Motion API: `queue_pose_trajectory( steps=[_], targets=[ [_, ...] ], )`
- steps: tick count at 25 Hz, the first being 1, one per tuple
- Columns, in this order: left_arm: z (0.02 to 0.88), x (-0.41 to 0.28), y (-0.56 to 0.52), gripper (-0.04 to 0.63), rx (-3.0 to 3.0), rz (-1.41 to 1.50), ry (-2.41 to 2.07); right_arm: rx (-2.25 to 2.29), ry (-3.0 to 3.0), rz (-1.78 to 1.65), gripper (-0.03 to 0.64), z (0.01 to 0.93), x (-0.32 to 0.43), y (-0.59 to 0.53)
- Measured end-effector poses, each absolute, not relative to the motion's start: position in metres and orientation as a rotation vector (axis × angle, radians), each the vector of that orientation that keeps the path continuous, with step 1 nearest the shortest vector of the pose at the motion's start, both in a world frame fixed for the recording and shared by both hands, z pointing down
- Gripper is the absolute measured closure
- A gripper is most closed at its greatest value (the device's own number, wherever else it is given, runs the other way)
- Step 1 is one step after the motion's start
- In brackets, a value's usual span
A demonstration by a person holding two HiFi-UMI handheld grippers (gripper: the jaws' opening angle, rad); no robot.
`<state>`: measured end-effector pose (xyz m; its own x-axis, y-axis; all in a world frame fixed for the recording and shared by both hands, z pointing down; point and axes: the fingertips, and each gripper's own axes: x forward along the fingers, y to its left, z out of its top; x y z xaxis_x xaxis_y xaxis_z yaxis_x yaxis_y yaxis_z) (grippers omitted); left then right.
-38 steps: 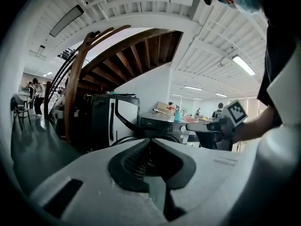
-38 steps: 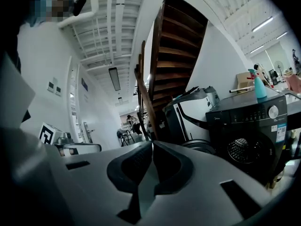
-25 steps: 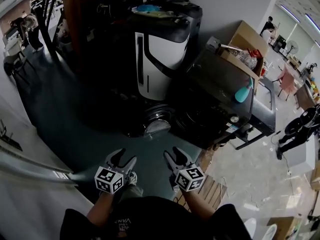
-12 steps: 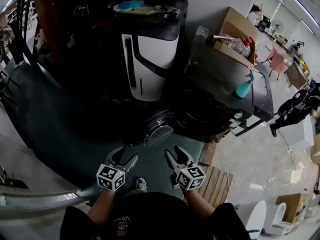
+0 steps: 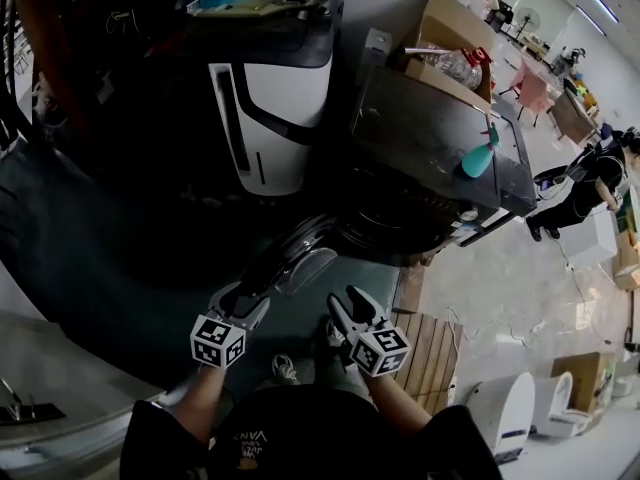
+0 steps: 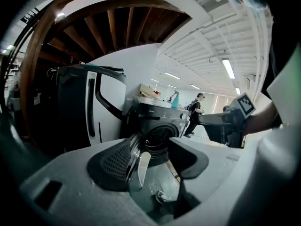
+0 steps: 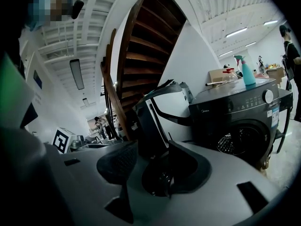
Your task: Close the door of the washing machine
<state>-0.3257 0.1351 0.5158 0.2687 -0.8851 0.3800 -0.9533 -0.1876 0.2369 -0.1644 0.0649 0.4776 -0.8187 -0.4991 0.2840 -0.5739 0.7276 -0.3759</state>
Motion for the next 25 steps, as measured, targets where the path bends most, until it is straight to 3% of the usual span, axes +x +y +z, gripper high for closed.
queue_pose_trajectory(
  steps=[25],
  targets=[
    [0.66,-0.357,-0.01,0.317,1.867,0.473,-1.59,0.574,-2.631,0.704,0.442,0.544,-0.158,-0.039]
  ],
)
